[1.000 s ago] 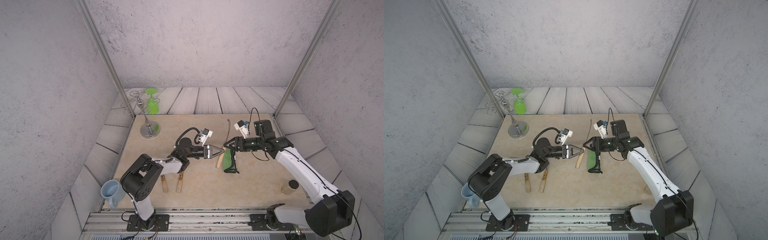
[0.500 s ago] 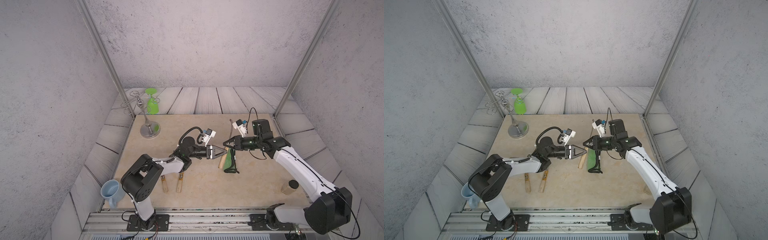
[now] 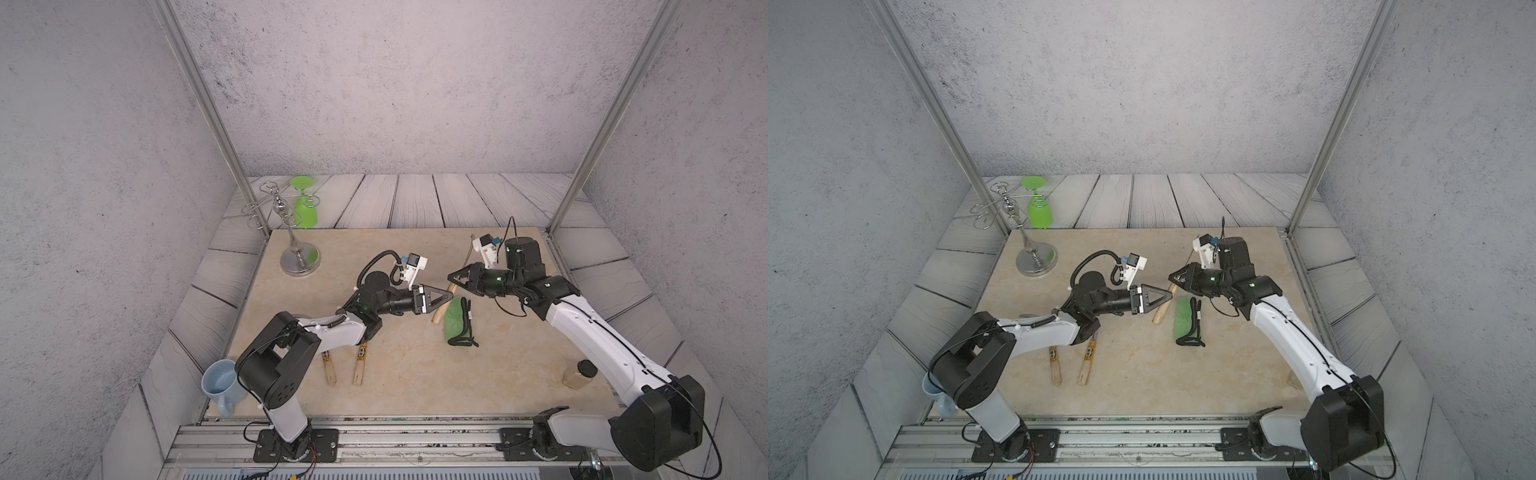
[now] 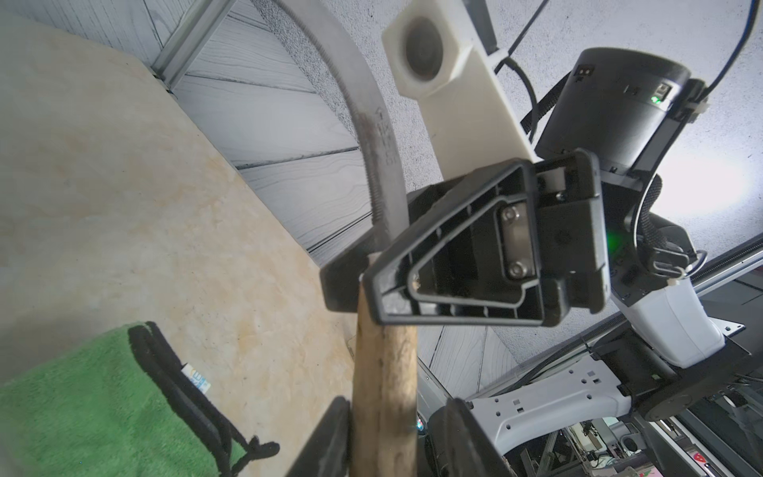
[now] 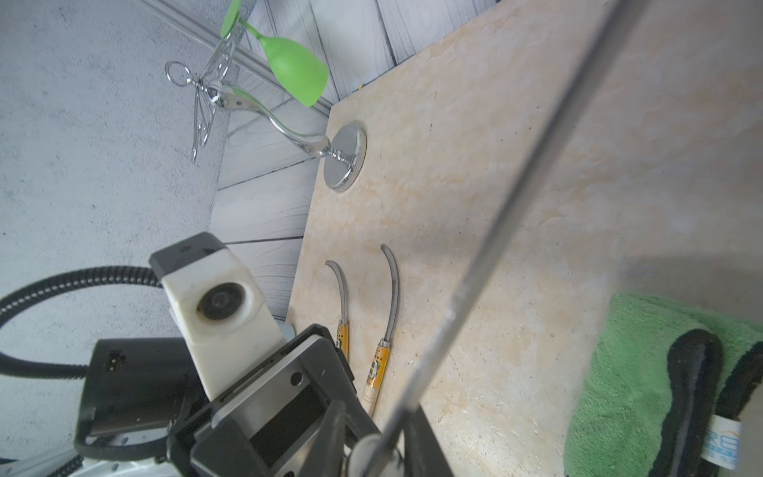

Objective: Wipe small sickles with rags
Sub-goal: Adjust the small sickle.

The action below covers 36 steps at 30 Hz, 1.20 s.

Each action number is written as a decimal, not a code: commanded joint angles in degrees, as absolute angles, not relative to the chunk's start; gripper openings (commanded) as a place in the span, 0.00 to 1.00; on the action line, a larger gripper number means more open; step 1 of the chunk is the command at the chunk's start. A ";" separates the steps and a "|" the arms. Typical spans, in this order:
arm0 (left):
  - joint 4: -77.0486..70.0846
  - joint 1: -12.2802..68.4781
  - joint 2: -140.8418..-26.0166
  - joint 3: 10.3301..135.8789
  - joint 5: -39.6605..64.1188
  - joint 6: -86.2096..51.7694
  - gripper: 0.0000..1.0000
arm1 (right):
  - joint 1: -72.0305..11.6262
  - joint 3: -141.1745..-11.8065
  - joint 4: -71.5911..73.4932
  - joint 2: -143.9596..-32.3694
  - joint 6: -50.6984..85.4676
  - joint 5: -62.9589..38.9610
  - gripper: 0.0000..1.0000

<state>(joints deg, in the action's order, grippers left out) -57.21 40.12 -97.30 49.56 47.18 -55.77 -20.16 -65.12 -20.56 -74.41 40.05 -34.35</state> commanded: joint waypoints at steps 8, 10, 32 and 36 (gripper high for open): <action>-61.99 41.22 -99.04 50.75 46.14 -57.25 0.43 | -22.53 -66.37 -15.26 -75.41 45.57 -28.77 0.13; -62.08 41.30 -99.55 51.05 46.06 -57.39 0.43 | -22.93 -66.26 -14.25 -75.50 46.73 -28.07 0.13; -63.52 40.75 -101.27 51.56 44.86 -58.11 0.00 | -25.93 -65.85 -18.28 -74.53 45.00 -23.36 0.28; -64.15 39.29 -100.64 49.15 44.04 -58.19 0.00 | -25.93 -67.63 -23.85 -73.93 40.88 -22.06 0.52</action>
<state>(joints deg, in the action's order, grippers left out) -60.47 40.45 -100.64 50.59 44.97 -58.00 -25.58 -65.54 -18.76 -74.78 44.60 -23.66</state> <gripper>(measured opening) 0.247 0.491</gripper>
